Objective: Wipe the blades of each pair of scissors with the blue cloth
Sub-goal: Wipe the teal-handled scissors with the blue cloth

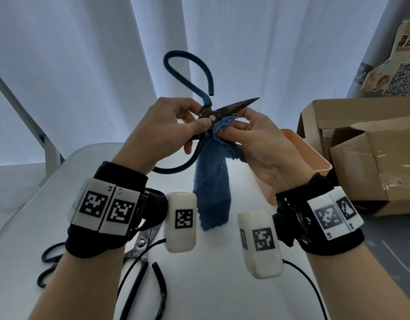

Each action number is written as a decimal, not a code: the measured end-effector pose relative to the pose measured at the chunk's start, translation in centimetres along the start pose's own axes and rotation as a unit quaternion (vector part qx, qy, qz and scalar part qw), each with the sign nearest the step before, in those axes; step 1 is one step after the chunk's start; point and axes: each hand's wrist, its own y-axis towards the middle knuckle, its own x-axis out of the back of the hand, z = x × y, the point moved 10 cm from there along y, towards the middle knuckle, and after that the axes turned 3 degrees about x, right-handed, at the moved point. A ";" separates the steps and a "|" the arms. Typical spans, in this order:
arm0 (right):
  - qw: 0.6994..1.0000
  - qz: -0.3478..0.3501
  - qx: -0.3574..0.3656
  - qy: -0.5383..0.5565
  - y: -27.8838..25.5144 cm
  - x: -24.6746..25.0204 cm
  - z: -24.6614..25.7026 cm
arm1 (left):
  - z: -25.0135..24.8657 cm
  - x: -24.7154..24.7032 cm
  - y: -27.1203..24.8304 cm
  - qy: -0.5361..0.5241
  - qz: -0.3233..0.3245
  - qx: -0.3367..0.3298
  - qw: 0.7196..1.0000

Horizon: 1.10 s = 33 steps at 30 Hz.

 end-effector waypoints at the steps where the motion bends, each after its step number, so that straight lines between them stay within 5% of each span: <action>1: 1.000 -0.008 0.000 0.000 0.1 0.1 -0.1 | 0.0 0.0 0.0 -0.002 0.000 0.002 1.000; 33: 0.998 -0.021 -0.006 -0.059 0.5 0.6 -0.8 | 0.1 -0.3 0.0 0.000 0.002 0.015 1.000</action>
